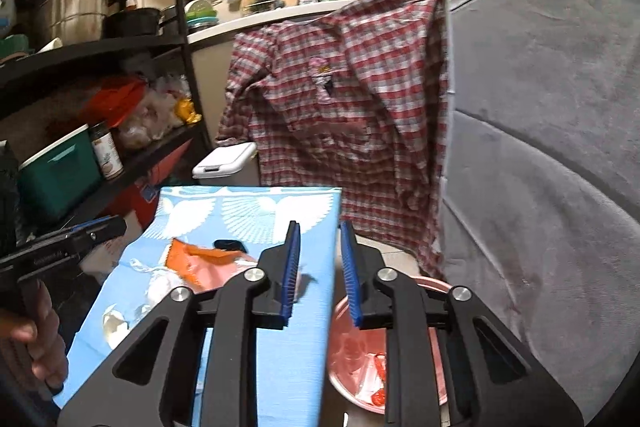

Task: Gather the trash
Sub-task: 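Grasp clear plastic wrap with left gripper while right gripper grasps orange snack bag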

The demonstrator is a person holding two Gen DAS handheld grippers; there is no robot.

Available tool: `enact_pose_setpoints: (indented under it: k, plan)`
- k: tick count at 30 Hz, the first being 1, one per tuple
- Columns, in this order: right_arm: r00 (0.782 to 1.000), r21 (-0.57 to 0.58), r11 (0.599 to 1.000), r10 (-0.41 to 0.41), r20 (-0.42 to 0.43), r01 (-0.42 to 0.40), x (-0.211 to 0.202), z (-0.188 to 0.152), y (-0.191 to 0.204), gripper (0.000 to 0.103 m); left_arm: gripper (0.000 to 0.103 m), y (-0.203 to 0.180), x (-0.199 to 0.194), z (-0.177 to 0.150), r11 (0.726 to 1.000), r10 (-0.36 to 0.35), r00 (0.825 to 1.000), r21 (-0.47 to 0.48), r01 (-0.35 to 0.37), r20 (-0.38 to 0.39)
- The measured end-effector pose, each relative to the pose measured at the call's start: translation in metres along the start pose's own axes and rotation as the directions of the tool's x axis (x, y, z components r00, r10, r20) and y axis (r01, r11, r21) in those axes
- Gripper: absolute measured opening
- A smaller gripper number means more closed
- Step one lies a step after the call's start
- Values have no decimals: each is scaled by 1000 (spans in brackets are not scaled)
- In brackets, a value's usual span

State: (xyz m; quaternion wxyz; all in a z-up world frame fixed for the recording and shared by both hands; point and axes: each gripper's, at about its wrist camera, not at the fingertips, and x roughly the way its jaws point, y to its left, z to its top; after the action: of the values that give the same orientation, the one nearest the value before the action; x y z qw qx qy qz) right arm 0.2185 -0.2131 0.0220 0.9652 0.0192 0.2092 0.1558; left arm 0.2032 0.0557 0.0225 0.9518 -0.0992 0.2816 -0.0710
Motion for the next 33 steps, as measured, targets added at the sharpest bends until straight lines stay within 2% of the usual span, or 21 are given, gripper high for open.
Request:
enact_pose_setpoints:
  k: [2,9,14,25,33]
  plan:
    - [1000,-14,1000,22,-8,-22,5,-1,10,10,31,15,1,-2,1000,20,1000,-12,-21,-15]
    - [995,-56,993,97,-36,-99,27,-7,45,10,31,52,12,-18,996,76,994,-28,-79,-78]
    - [988,-100,985,136,-72,-143,51,-16,71,10,31,75,28,-33,994,88,986,-49,-95,-140]
    - [966,-139,967,190,-174,-215,110,-39,106,10,31,83,59,-51,995,84,973,-31,-93,-216]
    - [937,-177,943,229,-263,-281,148,-58,128,12,40,86,81,-62,997,65,958,-31,-77,-279]
